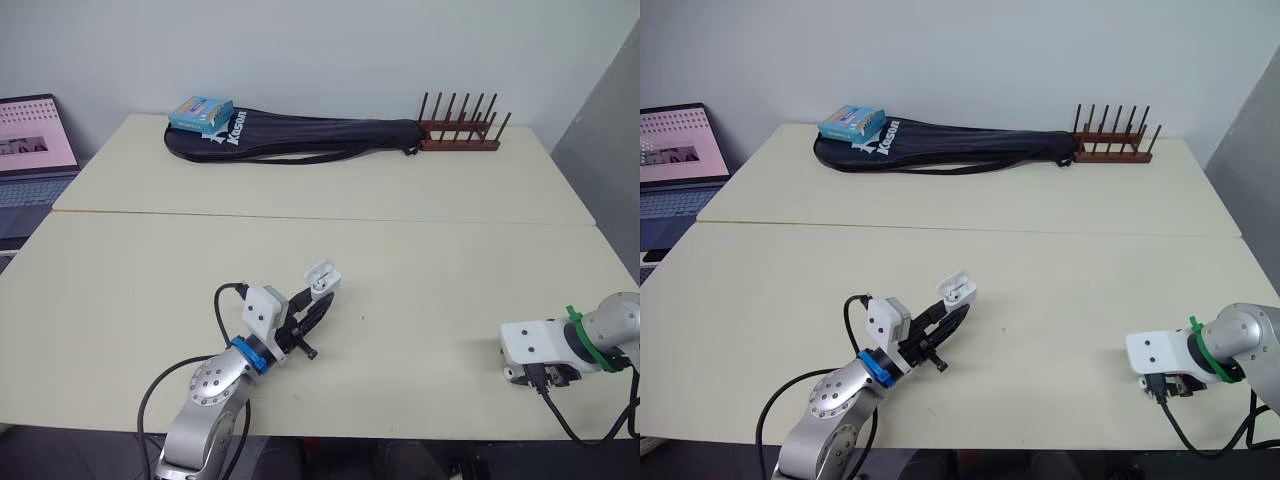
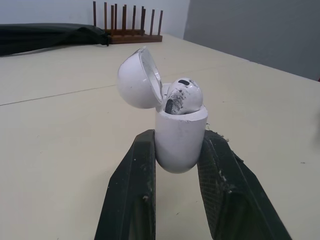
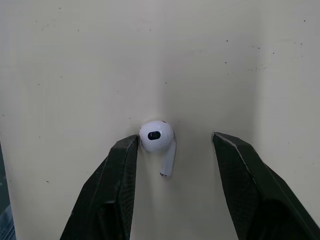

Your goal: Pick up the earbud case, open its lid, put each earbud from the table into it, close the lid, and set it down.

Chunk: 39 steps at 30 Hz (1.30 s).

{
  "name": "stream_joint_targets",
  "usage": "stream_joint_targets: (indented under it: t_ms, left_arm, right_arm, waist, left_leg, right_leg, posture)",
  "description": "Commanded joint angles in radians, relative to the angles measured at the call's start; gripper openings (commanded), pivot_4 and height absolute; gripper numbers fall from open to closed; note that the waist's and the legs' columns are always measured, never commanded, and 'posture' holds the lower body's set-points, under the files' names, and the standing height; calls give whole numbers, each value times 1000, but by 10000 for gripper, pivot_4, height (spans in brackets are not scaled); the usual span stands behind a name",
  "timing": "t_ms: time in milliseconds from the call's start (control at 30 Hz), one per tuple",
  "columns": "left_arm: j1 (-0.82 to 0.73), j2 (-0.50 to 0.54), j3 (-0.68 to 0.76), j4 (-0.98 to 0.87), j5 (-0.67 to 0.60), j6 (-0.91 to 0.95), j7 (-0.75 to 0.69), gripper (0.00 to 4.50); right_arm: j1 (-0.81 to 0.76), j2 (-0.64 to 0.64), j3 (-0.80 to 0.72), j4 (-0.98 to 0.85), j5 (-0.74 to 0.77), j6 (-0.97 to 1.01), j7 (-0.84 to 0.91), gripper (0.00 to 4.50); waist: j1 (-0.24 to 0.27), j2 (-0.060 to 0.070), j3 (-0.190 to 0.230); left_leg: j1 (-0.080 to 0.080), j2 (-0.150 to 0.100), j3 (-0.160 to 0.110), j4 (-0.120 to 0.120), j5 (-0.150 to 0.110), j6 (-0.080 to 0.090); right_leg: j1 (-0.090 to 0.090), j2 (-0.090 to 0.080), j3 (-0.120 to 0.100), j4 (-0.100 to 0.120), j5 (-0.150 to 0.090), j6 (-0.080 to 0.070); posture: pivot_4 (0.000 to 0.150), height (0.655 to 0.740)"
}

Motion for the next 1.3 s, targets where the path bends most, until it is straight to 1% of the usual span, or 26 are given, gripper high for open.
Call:
stream_joint_targets:
  t_ms: [33, 133, 167, 367, 500, 600, 700, 733, 833, 933, 1033, 1300]
  left_arm:
    - [0, -5, 2, -38, -9, -12, 5, 7983]
    - [-2, -5, 1, -36, -9, -12, 5, 7983]
    - [-3, -5, 1, -35, -8, -13, 5, 7983]
    - [-11, -6, -1, -24, -6, -18, 0, 7983]
    - [-23, -8, -3, -13, -5, -25, -5, 7983]
    - [-37, -8, -4, -3, -6, -31, -14, 7983]
    - [-64, -11, -7, 8, -8, -37, -22, 7983]
    - [-76, -12, -9, 12, -10, -38, -26, 7983]
    - [-102, -15, -11, 23, -14, -37, -38, 7983]
    - [-126, -18, -17, 23, -25, -28, -45, 7983]
    - [-150, -24, -20, 9, -40, -7, -50, 7983]
    - [-163, -23, -21, 0, -50, 7, -57, 7983]
  right_arm:
    - [3, 12, 7, -9, 0, 8, -2, 14701]
    - [2, 15, 6, -14, 1, 12, 2, 4421]
    - [1, 15, 6, -14, 1, 13, 3, 3873]
    - [-20, 16, -22, -14, 25, 12, 3, 3876]
    - [-96, 55, -64, -12, 93, 26, -1, 3876]
    - [-205, 159, -93, -38, 200, 101, -36, 3876]
    - [-325, 350, -117, -96, 329, 222, -153, 3876]
    - [-350, 440, -126, -121, 371, 245, -214, 3876]
    - [-378, 610, -124, -156, 402, 242, -342, 3876]
    - [-386, 731, -98, -152, 376, 183, -449, 3876]
    - [-378, 812, -64, -126, 335, 98, -513, 3876]
    - [-362, 857, 5, -55, 303, 0, -528, 3876]
  waist:
    - [-1, -1, 0]
    - [-3, -1, -1]
    - [-3, -1, -1]
    - [-3, -1, -1]
    - [-3, -1, -1]
    - [-4, -1, 0]
    - [-4, -2, 0]
    - [-3, -1, 0]
    - [2, -2, 0]
    - [8, -2, 0]
    - [6, -2, 0]
    - [0, -2, 0]
  left_leg:
    - [0, 0, 0, 0, 0, 0]
    - [1, 0, 0, 0, 0, 0]
    - [1, 0, 0, 0, 0, 0]
    - [1, 0, 0, 0, 0, 0]
    - [1, 0, 1, 0, 0, 0]
    - [1, 0, 1, 0, 0, 0]
    - [0, 0, 0, 0, 0, 0]
    - [0, 1, -1, 0, 0, 0]
    - [-3, 0, -5, 0, 0, 0]
    - [-6, 0, -6, 0, 0, 0]
    - [-6, -1, -6, 0, 0, 0]
    - [-4, 0, -6, 0, 0, 0]
  right_leg:
    - [0, 0, 0, 0, 0, 0]
    - [0, 0, 0, 0, 0, 0]
    - [1, 0, 0, 0, 0, 0]
    - [1, 0, 0, 0, 0, 0]
    - [0, 0, 1, 0, 0, 0]
    - [0, 1, 1, 0, 0, 0]
    - [0, 1, 0, 1, 0, 0]
    - [0, 1, 0, 1, 0, 0]
    - [-1, 1, -3, 1, 0, 0]
    - [-3, -1, -5, 0, 0, 0]
    - [-3, -2, -5, 1, 0, 0]
    - [-3, 1, -5, 3, 0, 0]
  posture:
    - [1500, 7087]
    - [1500, 7087]
    - [1500, 7087]
    - [1500, 7087]
    - [1500, 7087]
    - [1500, 7087]
    - [1500, 7087]
    - [1500, 7087]
    - [1500, 7087]
    - [1500, 7087]
    - [1500, 7087]
    - [1500, 7087]
